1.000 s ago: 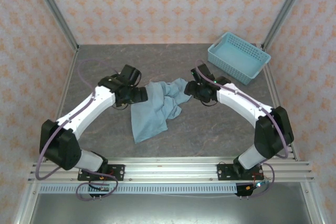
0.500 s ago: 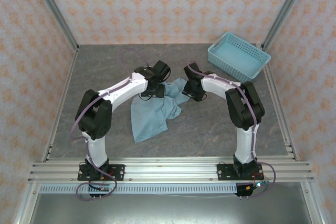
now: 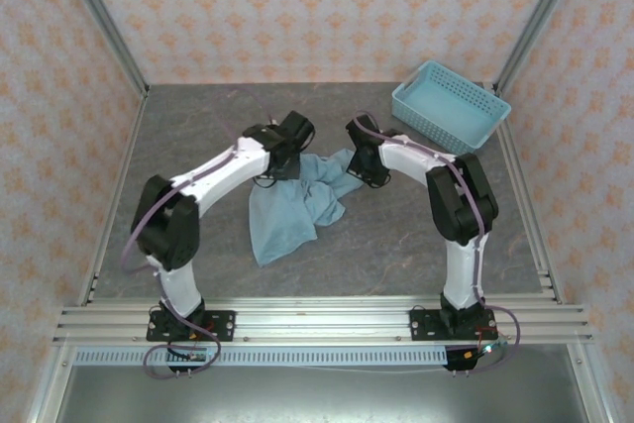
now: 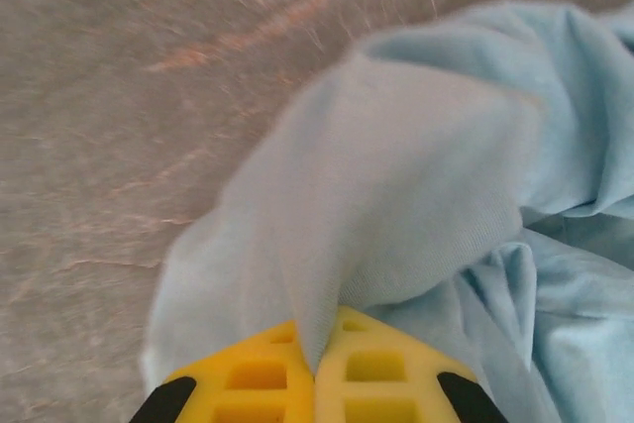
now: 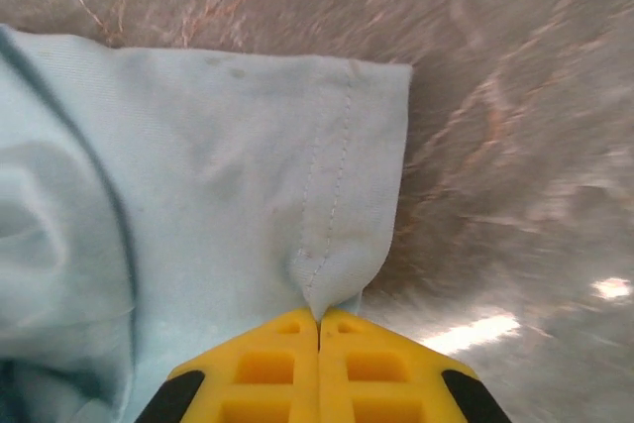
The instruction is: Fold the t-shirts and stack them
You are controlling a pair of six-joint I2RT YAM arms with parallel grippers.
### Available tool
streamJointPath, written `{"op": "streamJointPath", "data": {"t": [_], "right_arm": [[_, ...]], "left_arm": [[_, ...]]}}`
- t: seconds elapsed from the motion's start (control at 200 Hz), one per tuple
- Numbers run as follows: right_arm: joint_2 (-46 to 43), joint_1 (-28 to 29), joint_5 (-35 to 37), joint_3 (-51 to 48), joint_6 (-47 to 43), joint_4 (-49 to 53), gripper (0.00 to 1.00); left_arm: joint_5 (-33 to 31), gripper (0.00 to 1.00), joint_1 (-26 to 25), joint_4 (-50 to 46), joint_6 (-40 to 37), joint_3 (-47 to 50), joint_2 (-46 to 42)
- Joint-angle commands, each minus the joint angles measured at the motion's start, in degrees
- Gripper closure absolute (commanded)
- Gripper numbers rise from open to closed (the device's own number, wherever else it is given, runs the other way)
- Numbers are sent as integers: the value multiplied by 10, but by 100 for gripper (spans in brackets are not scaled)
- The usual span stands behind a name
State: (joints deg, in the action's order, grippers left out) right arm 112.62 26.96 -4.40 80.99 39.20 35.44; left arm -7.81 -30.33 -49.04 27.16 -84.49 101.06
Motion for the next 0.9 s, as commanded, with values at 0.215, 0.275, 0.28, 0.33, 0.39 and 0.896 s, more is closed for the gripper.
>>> {"op": "streamJointPath", "data": {"t": [0.215, 0.275, 0.28, 0.33, 0.39, 0.896], "right_arm": [[-192, -29, 159, -3, -58, 118, 100], [-213, -45, 171, 3, -69, 126, 100], [-215, -46, 173, 4, -70, 127, 100], [-229, -61, 180, 14, -79, 131, 100], [-238, -77, 179, 31, -94, 131, 100], [14, -126, 25, 376, -128, 157, 100]], "left_arm": [[31, 100, 56, -42, 55, 77, -196], [53, 100, 71, -42, 60, 86, -222], [55, 100, 72, -42, 60, 87, -224], [68, 100, 83, -42, 63, 90, -243], [86, 100, 93, -41, 62, 91, -259], [59, 92, 177, -24, 38, 53, -163]]}}
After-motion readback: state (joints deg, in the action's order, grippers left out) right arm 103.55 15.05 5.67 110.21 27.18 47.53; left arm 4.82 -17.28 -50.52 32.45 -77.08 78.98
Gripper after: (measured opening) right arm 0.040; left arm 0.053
